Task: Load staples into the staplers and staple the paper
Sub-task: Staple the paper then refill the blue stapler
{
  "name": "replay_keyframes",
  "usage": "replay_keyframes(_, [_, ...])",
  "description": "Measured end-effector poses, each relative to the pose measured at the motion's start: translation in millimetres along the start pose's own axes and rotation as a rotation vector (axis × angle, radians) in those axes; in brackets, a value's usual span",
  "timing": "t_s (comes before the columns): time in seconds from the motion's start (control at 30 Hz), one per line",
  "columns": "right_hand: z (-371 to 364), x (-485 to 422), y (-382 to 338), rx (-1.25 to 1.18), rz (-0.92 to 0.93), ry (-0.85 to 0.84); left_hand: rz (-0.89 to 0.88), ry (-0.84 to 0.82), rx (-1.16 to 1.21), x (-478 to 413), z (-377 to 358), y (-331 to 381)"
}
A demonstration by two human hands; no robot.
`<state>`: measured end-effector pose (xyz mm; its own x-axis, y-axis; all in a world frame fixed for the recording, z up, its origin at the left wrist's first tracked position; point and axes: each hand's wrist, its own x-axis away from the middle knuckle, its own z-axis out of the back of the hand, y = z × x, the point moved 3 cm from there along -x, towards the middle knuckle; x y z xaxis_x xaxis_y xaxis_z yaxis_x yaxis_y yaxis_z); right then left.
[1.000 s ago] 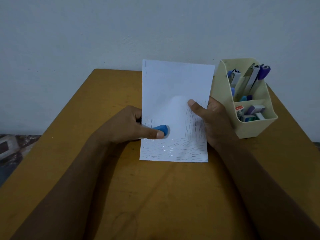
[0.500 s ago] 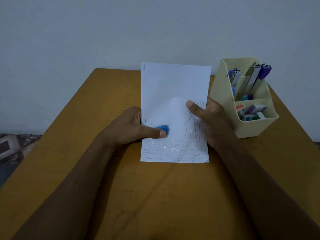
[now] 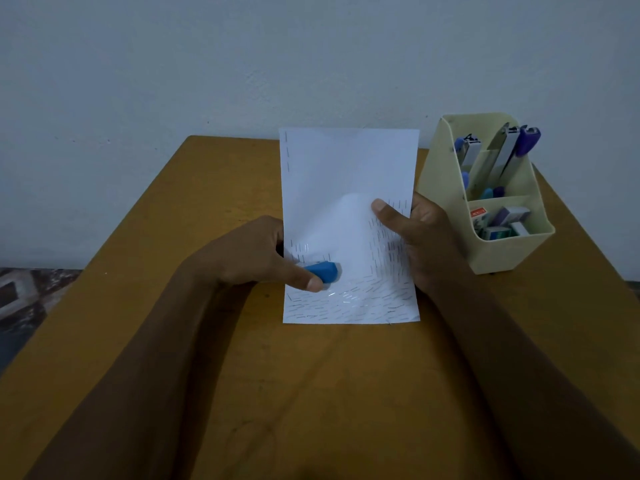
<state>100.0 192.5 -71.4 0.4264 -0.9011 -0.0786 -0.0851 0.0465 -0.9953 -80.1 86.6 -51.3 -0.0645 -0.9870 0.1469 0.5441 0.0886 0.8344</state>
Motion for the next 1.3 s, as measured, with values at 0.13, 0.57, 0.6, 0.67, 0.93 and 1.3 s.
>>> replay_keyframes(0.13, [0.5, 0.4, 0.3, 0.014, 0.001, -0.003, -0.002, -0.059, -0.025, 1.7, 1.0, -0.5])
replay_keyframes(0.57, [-0.3, 0.7, 0.0, 0.028, 0.01, -0.009, -0.019, 0.059, 0.149, 0.9, -2.4, -1.4])
replay_keyframes(0.6, [-0.4, 0.3, 0.5, 0.03, 0.007, -0.005, -0.026, 0.058, 0.165, 0.6, -3.0, -1.6])
replay_keyframes(0.67, [-0.4, -0.4, 1.1, 0.024, 0.002, -0.002, -0.042, 0.059, 0.198, 0.0, -4.2, -2.5])
replay_keyframes(0.93, [-0.4, -0.8, 2.5, 0.068, 0.01, 0.009, -0.113, 0.093, 0.253, -1.5, -8.8, -4.8])
replay_keyframes(1.3, [0.3, -0.3, -0.4, 0.039, 0.009, -0.006, -0.114, 0.11, 0.207, -2.2, -9.6, -1.7])
